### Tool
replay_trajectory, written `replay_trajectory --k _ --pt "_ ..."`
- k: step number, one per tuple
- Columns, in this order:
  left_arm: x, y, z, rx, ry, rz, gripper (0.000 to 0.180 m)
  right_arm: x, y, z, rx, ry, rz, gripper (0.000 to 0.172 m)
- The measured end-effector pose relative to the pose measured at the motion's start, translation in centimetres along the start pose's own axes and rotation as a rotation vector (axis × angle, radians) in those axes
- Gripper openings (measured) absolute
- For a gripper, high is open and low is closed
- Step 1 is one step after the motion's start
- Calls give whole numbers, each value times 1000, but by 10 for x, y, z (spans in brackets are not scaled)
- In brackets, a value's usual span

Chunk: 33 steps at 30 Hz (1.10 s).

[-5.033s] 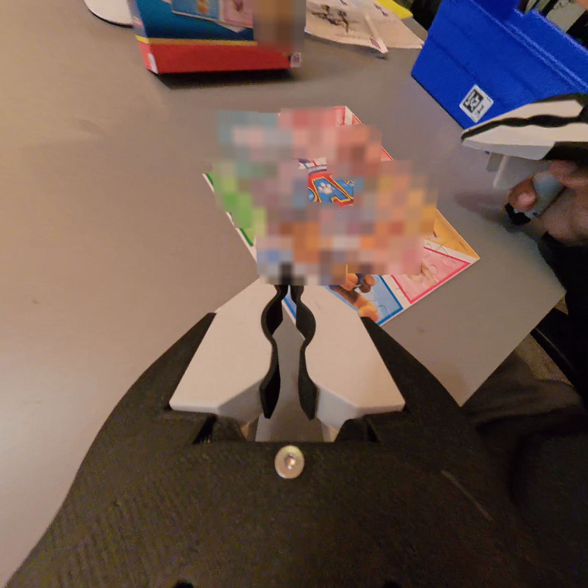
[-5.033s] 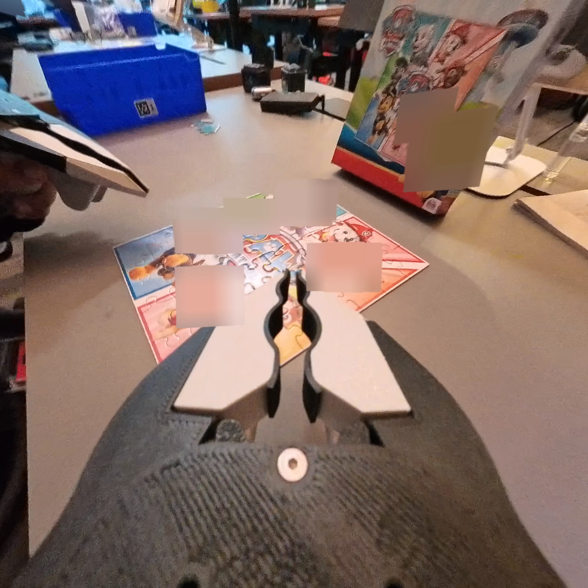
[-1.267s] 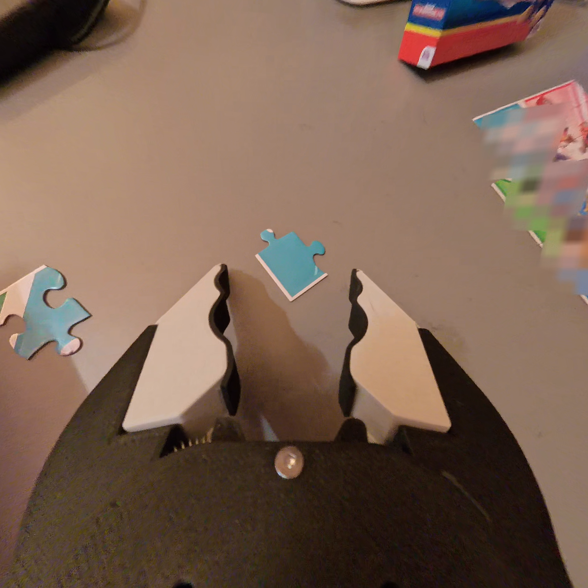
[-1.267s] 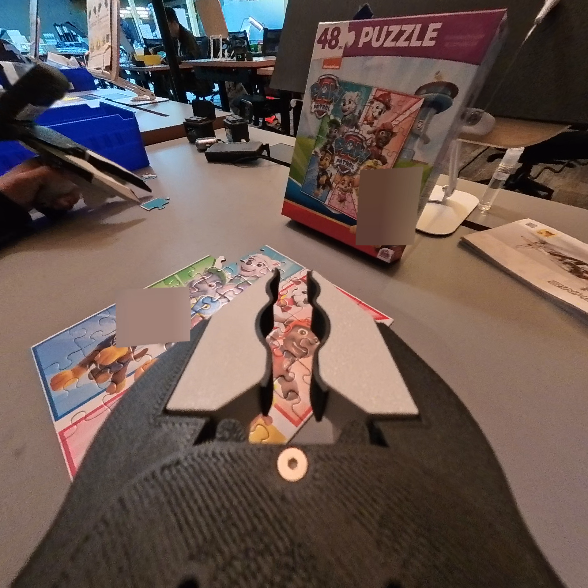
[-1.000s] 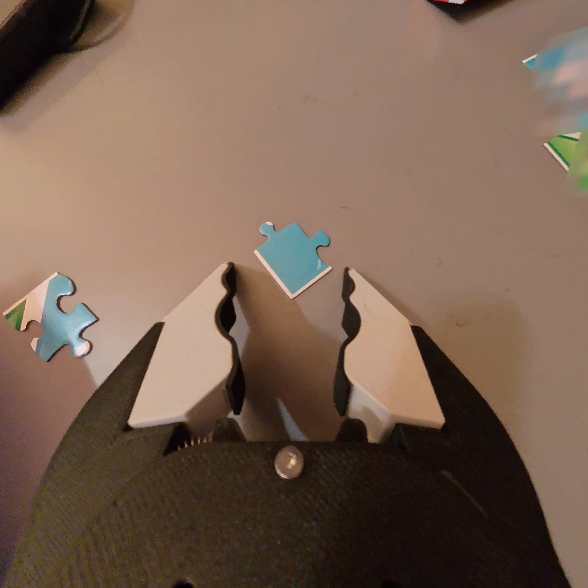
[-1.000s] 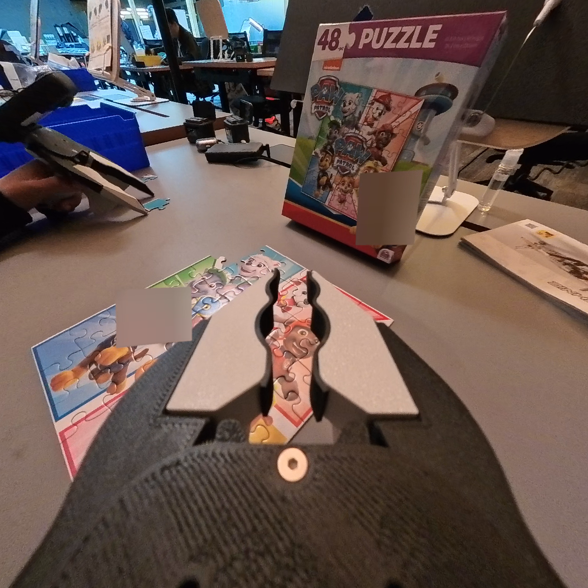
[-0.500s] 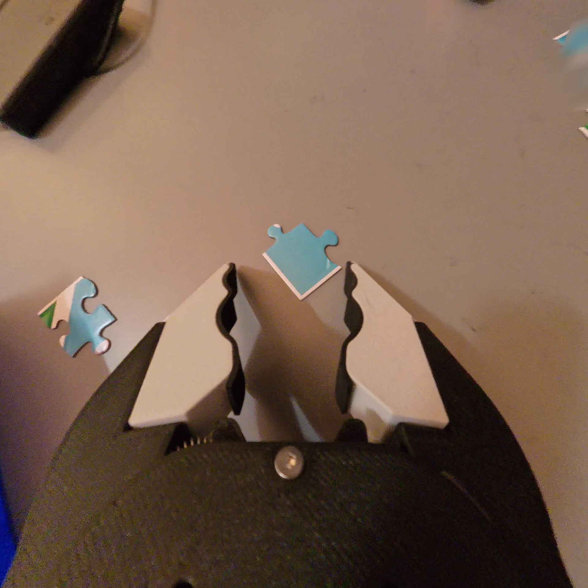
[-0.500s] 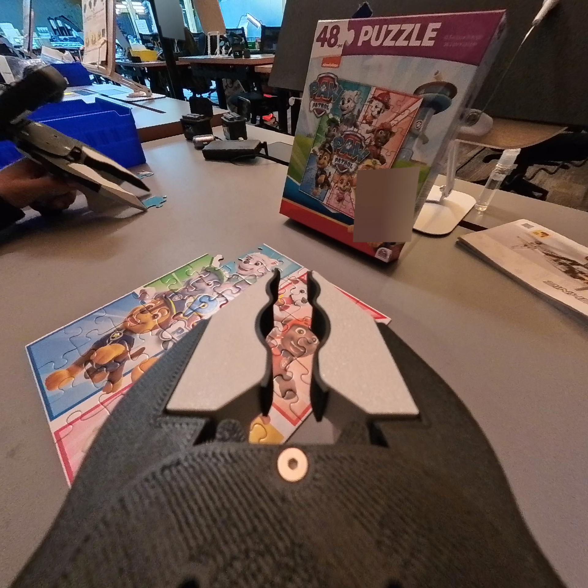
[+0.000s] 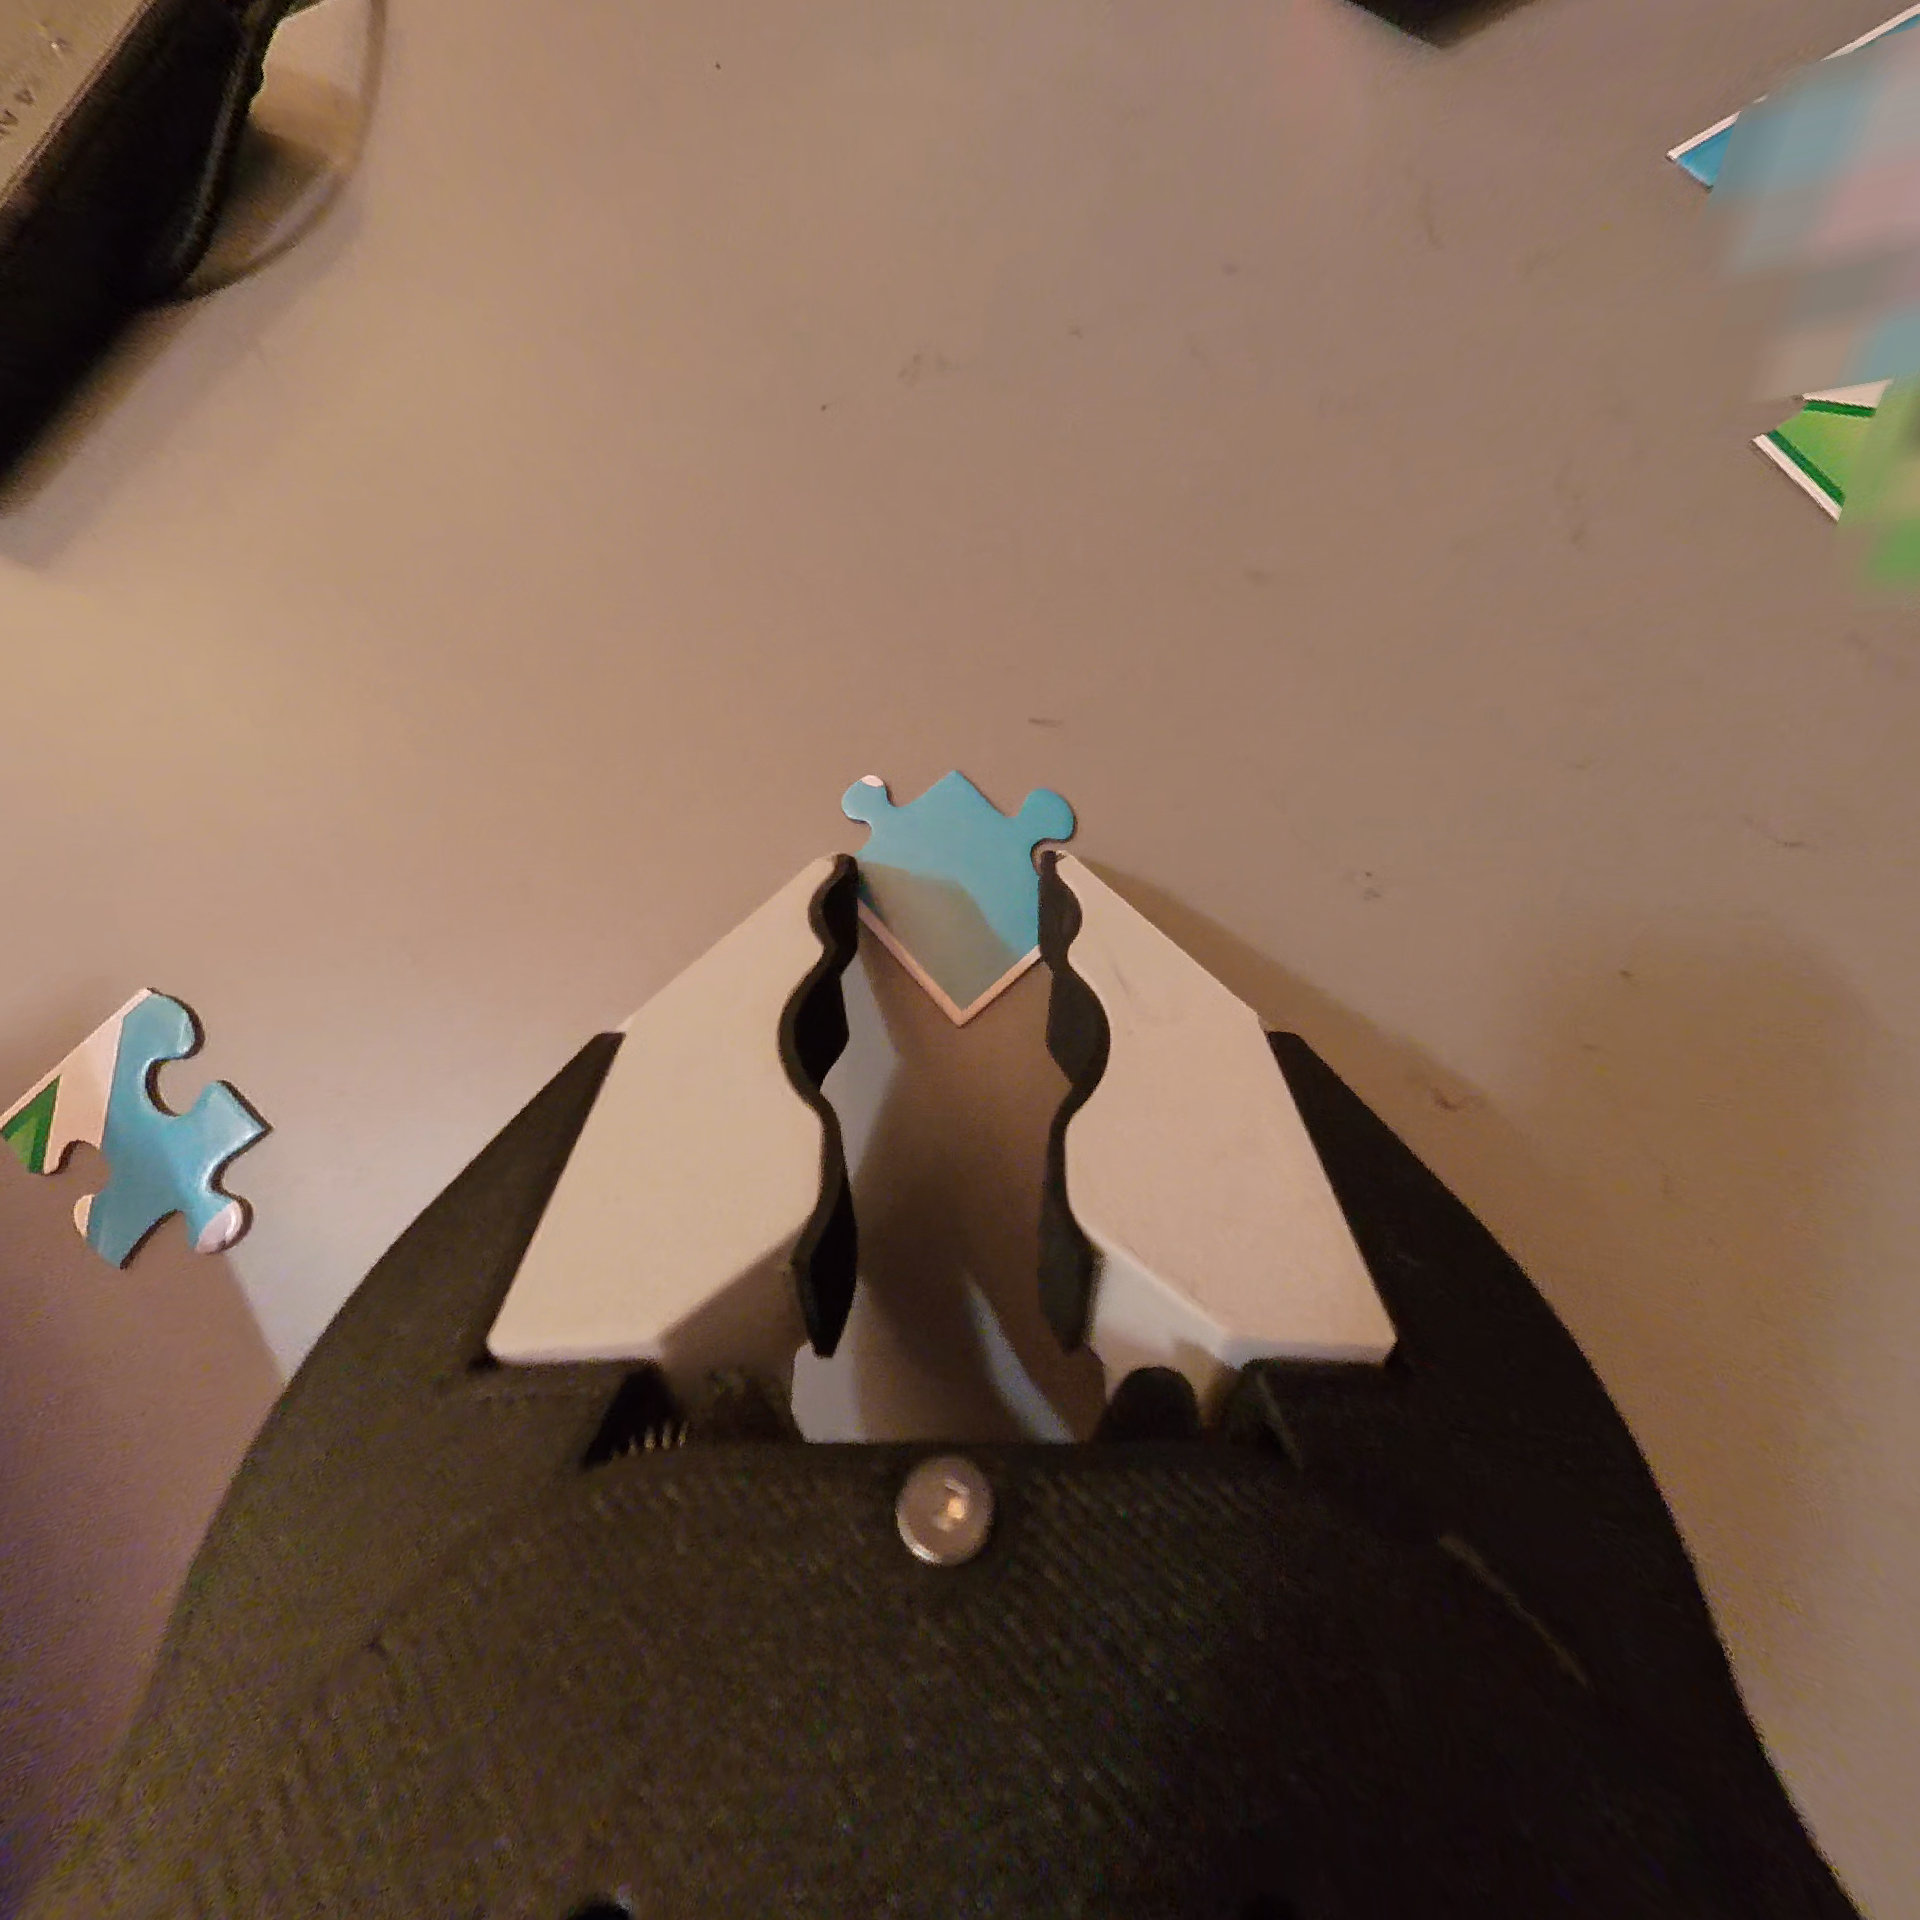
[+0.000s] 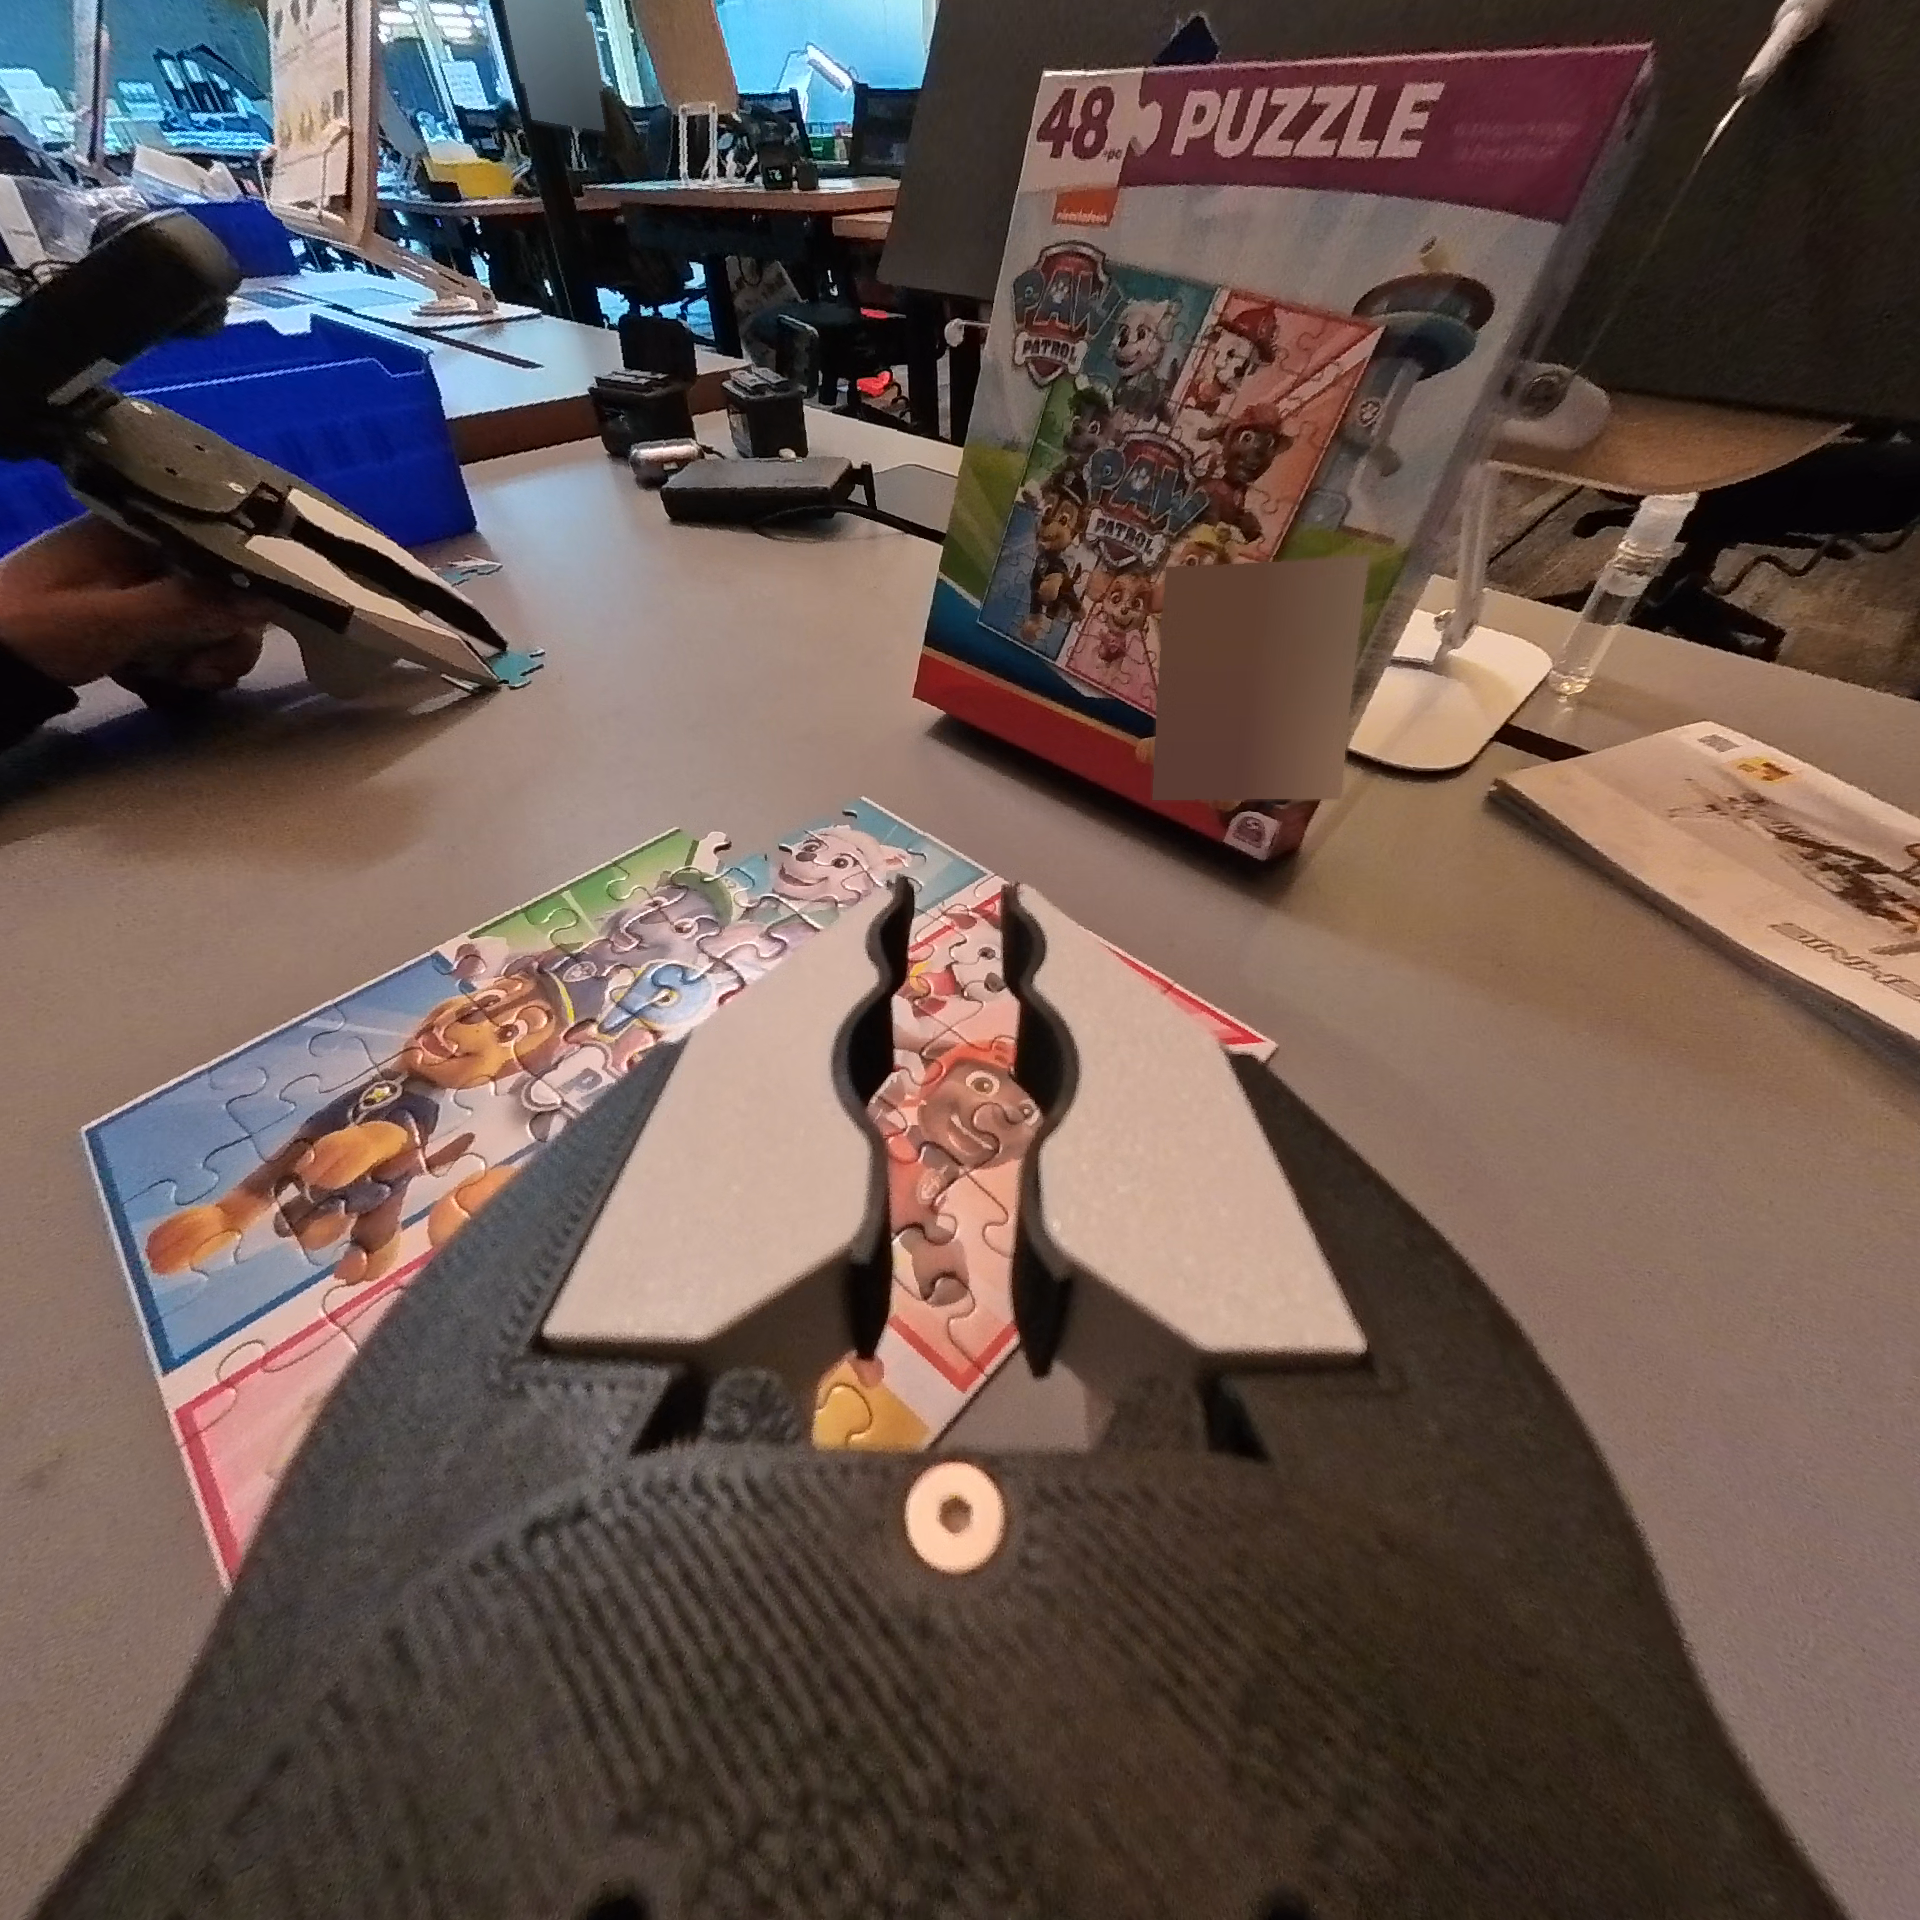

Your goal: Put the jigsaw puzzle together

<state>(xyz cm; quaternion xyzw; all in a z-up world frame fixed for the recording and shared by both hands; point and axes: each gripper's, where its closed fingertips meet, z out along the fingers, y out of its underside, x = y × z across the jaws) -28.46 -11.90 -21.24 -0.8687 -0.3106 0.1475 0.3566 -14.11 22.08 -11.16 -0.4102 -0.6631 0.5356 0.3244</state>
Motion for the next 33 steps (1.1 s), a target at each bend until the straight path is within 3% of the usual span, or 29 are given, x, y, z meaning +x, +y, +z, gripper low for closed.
replay_trajectory --k 8,14,18,21,27,33 --pt "1 -5 -3 33 -22 9 22 -1 -1 -1 5 -3 -3 16" --pt "-7 -13 -10 107 4 -78 65 -2 -1 0 4 -6 -3 16" --pt "-8 -7 -4 53 -20 -73 73 -2 -1 0 2 -5 -4 16" --pt "-7 0 1 -3 -40 -46 73 -2 -1 0 2 -4 -3 16" --pt "0 0 1 -7 -3 -44 38 -2 0 0 -1 -5 -4 16" --pt "2 0 1 -7 0 -35 38 -2 0 0 -1 -5 -5 16"
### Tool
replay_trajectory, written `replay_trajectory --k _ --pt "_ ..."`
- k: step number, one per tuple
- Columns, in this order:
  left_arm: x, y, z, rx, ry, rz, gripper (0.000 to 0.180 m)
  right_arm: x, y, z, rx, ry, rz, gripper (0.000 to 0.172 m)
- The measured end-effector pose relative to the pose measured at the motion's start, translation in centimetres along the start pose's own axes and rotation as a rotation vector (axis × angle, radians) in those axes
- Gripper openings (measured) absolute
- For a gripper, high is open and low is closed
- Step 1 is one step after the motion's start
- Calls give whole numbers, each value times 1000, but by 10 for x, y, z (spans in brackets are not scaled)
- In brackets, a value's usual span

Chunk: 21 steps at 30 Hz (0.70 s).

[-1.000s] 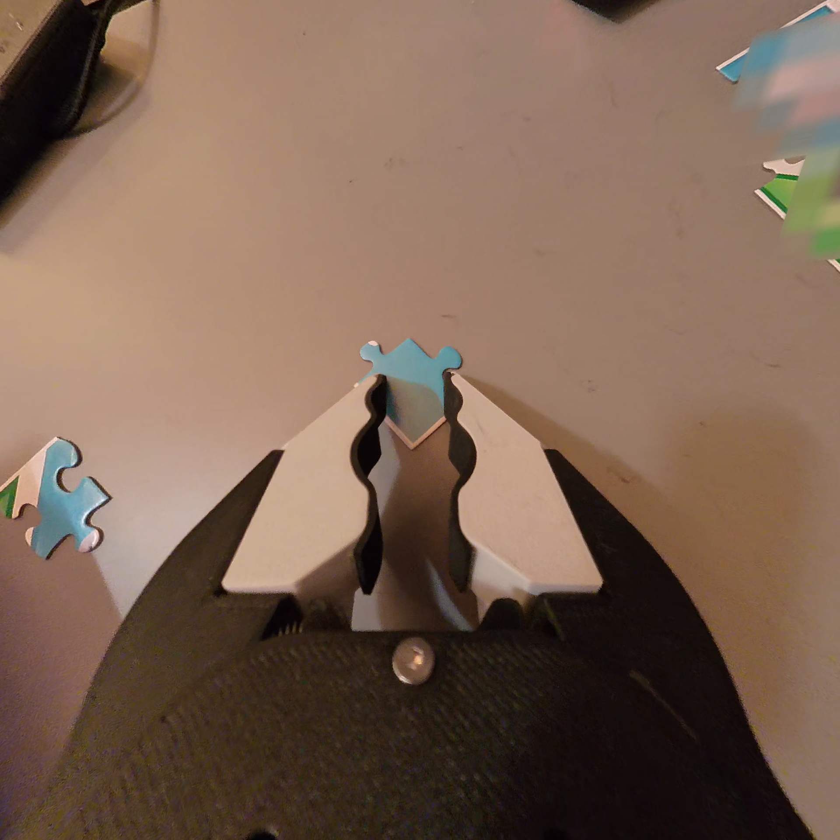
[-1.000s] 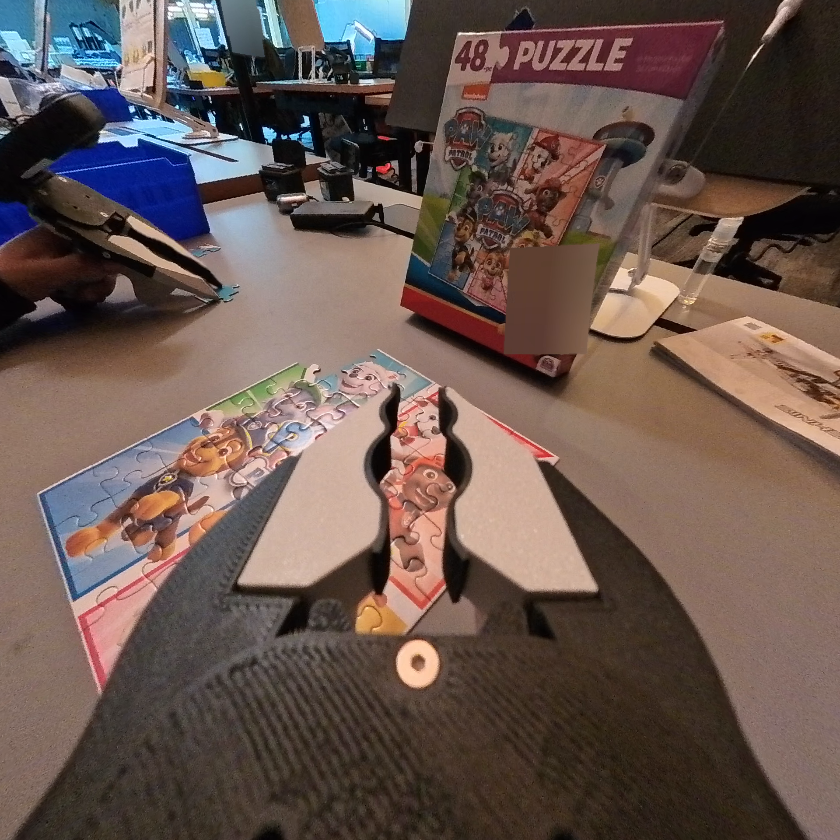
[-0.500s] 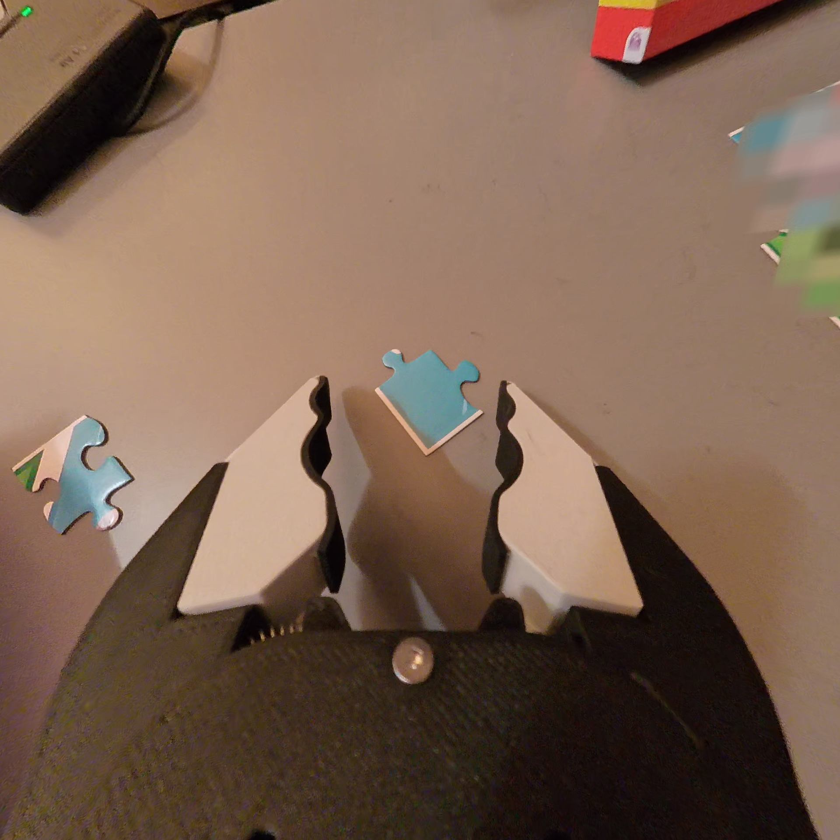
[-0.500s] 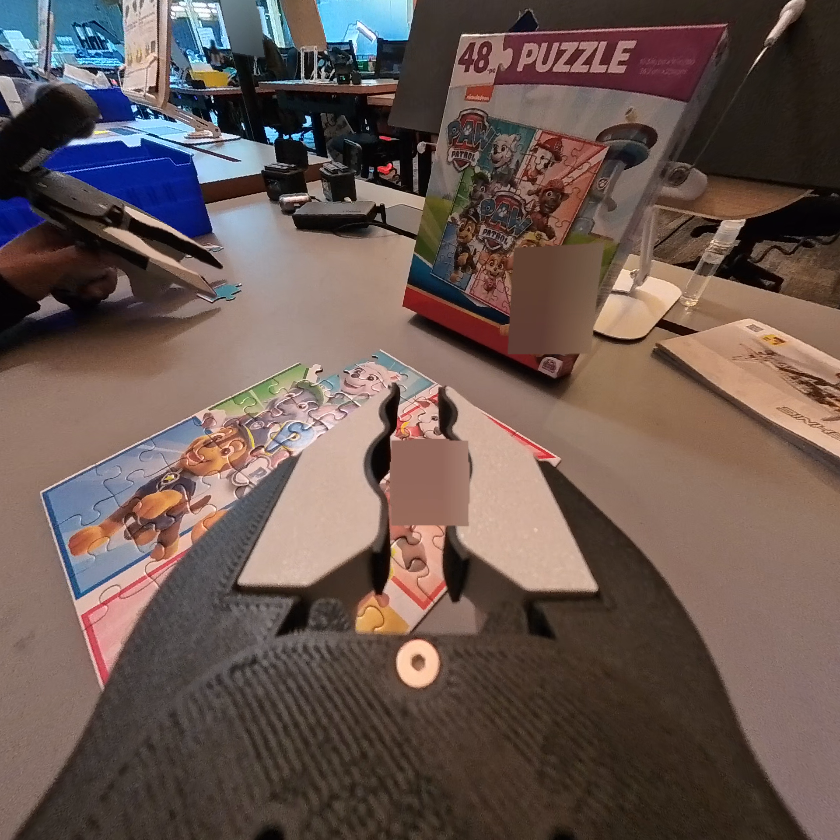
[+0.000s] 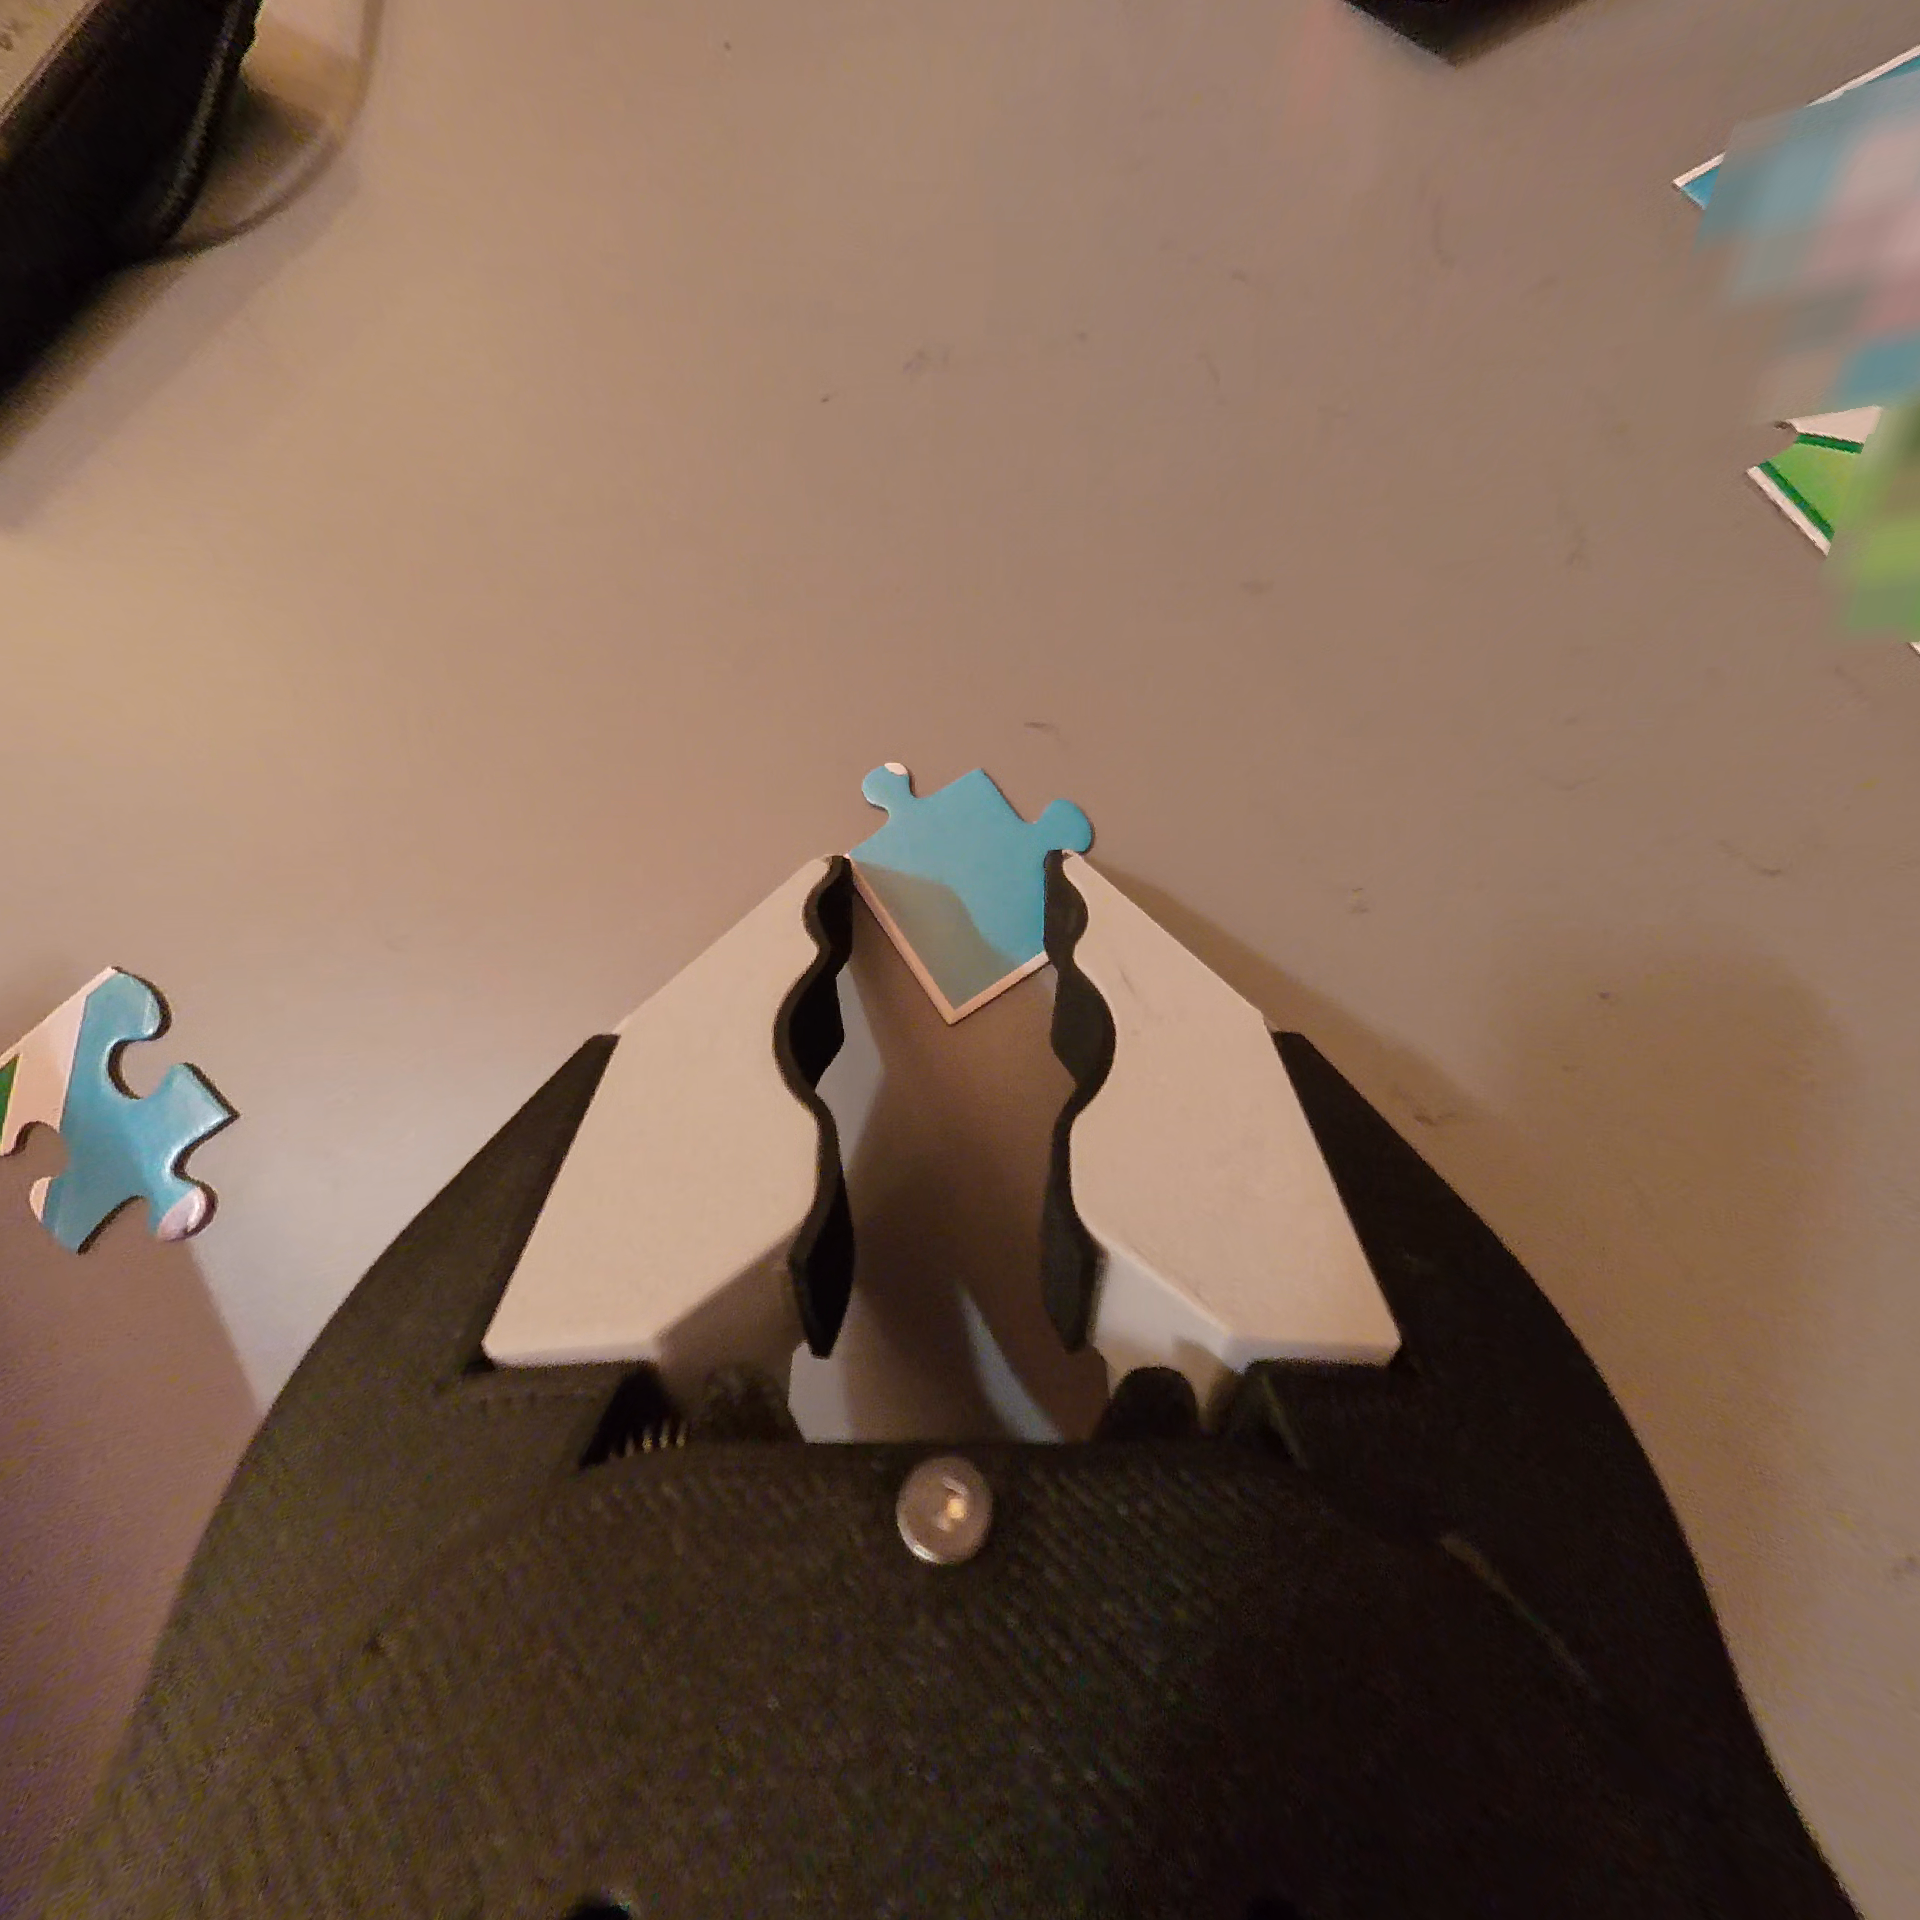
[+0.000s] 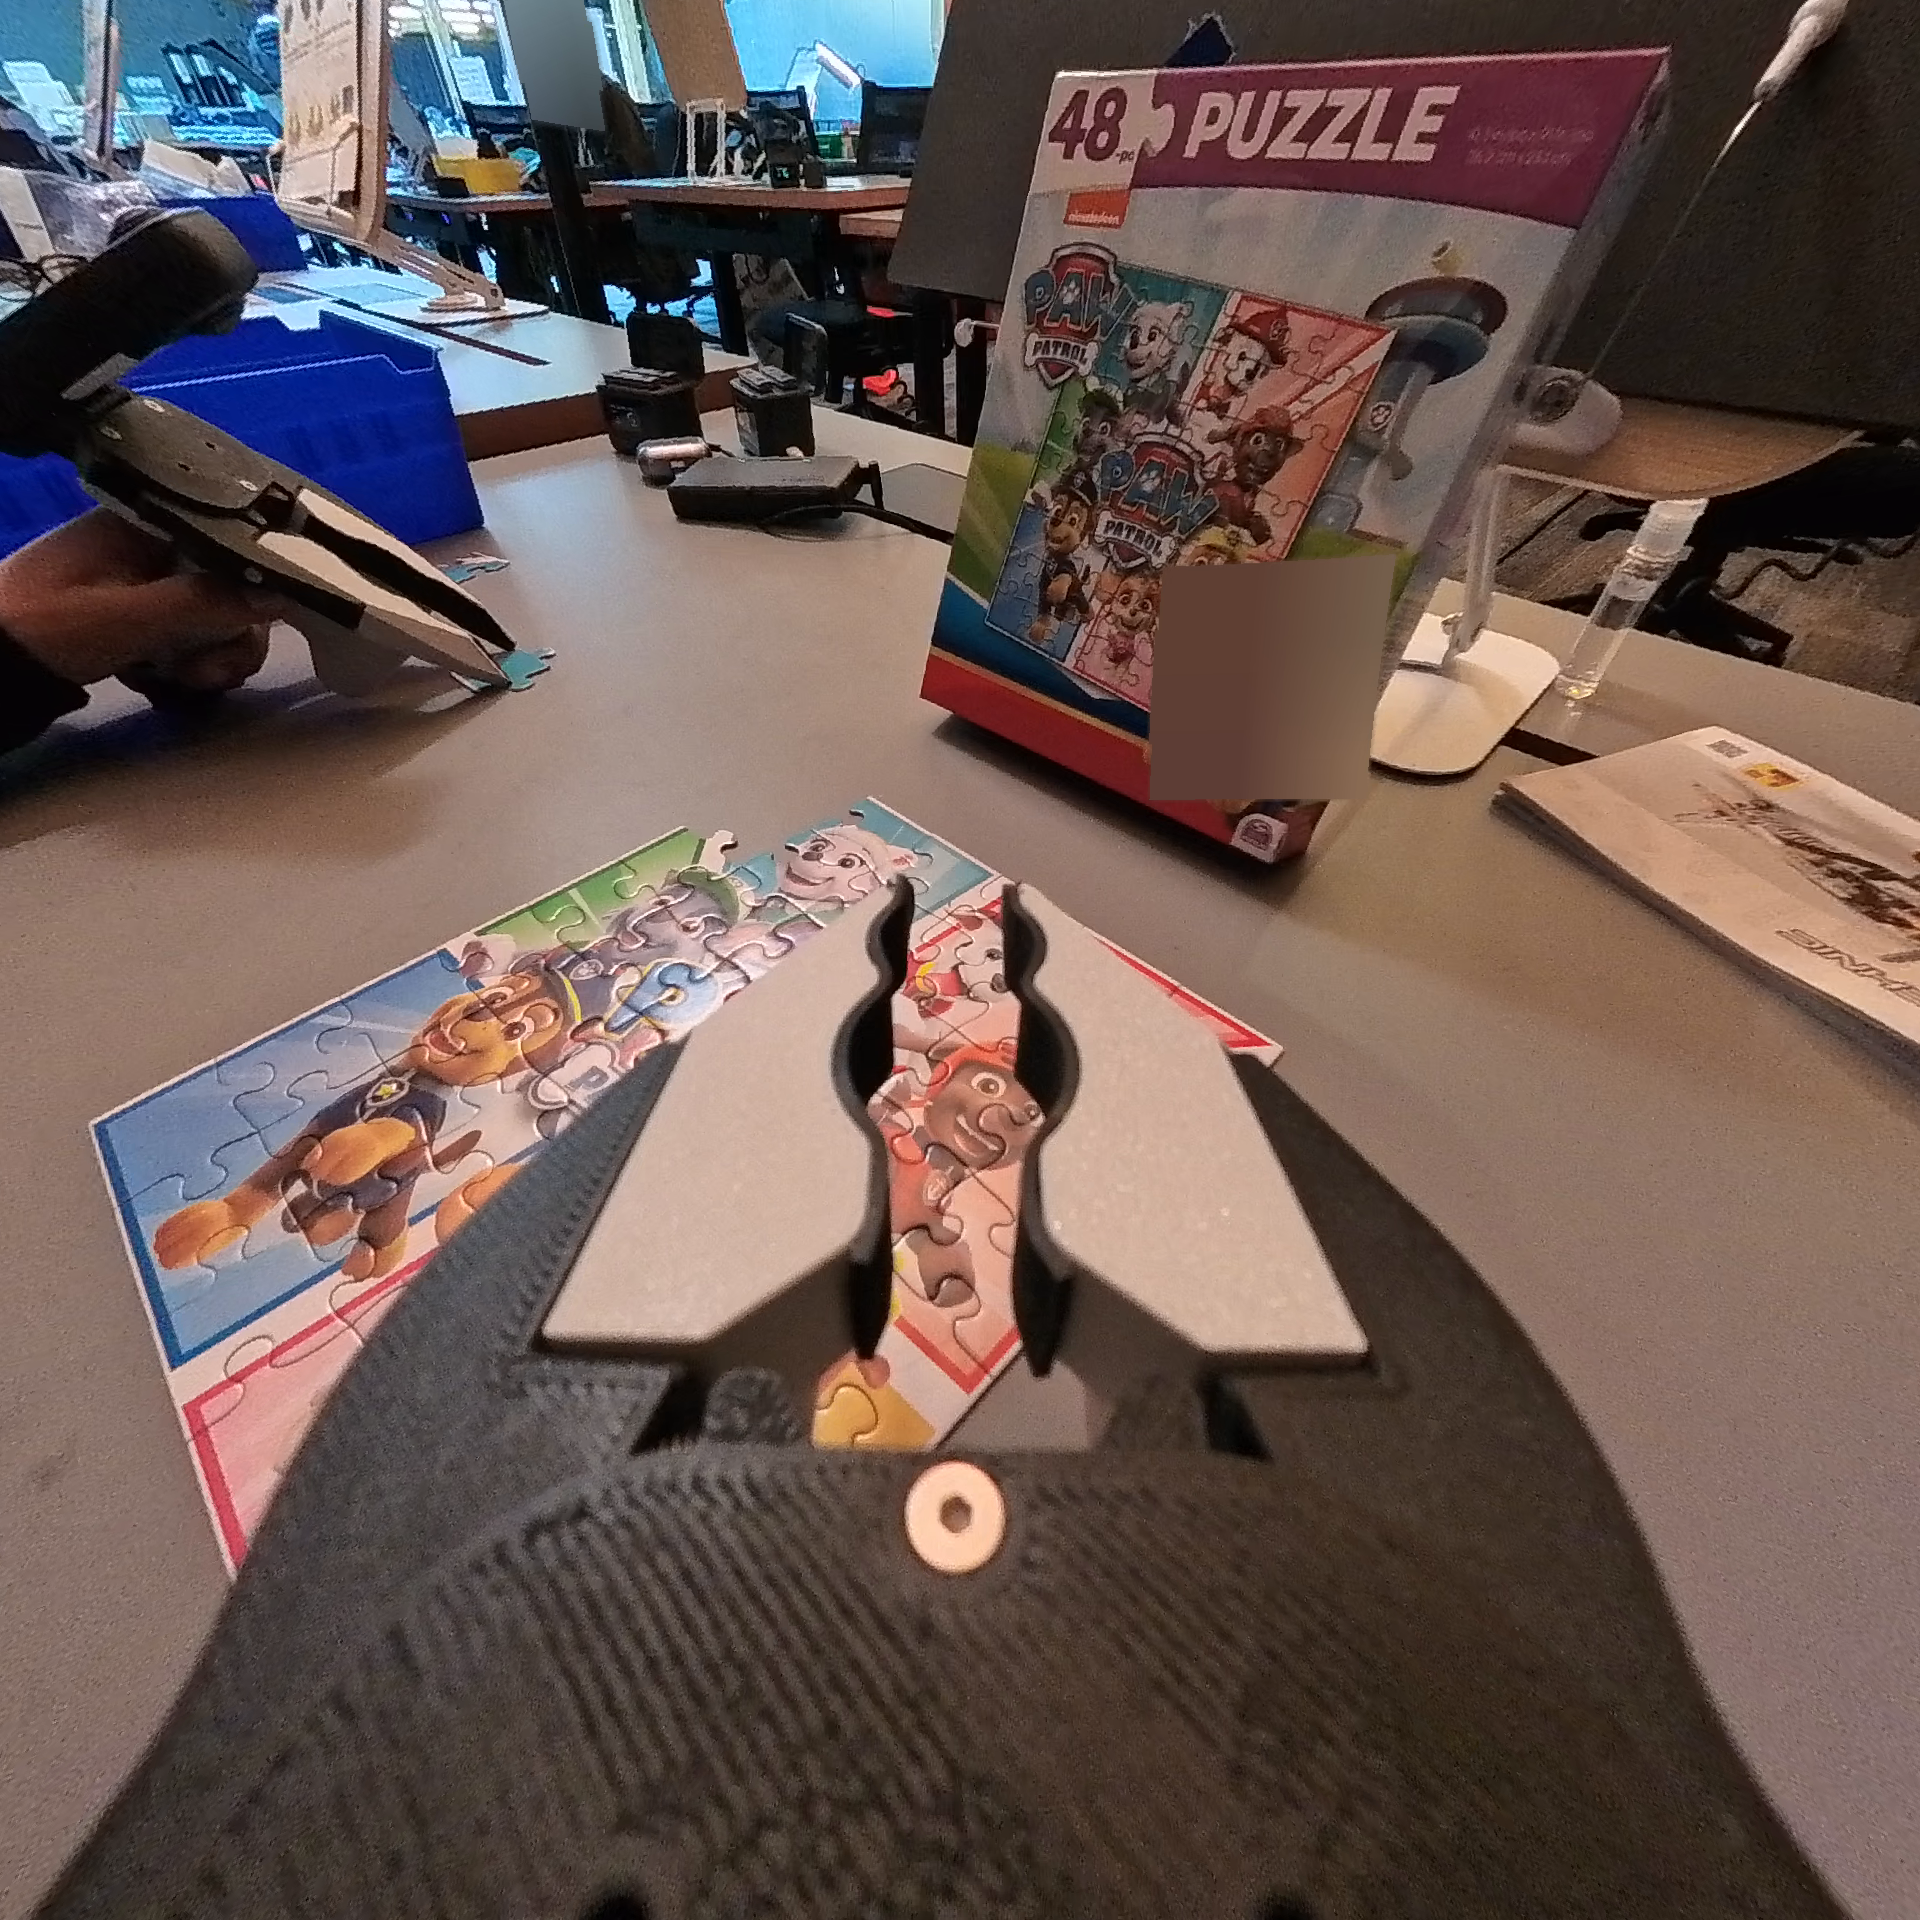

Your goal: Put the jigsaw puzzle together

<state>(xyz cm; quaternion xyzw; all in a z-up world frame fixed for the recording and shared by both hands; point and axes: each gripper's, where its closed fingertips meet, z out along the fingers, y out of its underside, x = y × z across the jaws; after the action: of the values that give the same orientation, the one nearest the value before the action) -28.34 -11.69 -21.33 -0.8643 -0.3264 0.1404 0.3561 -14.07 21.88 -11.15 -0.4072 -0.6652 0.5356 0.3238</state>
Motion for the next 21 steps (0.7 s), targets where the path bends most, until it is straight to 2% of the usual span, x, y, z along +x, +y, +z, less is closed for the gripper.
replay_trajectory --k 7,14,17,21 --pt "23 -15 3 40 45 9 38 0 0 0 2 1 1 16" --pt "103 -78 18 169 171 -29 37 -1 -1 0 8 -4 3 16" --pt "130 -93 40 141 140 -74 37 -4 -3 -1 13 -12 1 16" --pt "149 -91 75 26 42 -45 38 -6 -4 -1 19 -15 -11 16"
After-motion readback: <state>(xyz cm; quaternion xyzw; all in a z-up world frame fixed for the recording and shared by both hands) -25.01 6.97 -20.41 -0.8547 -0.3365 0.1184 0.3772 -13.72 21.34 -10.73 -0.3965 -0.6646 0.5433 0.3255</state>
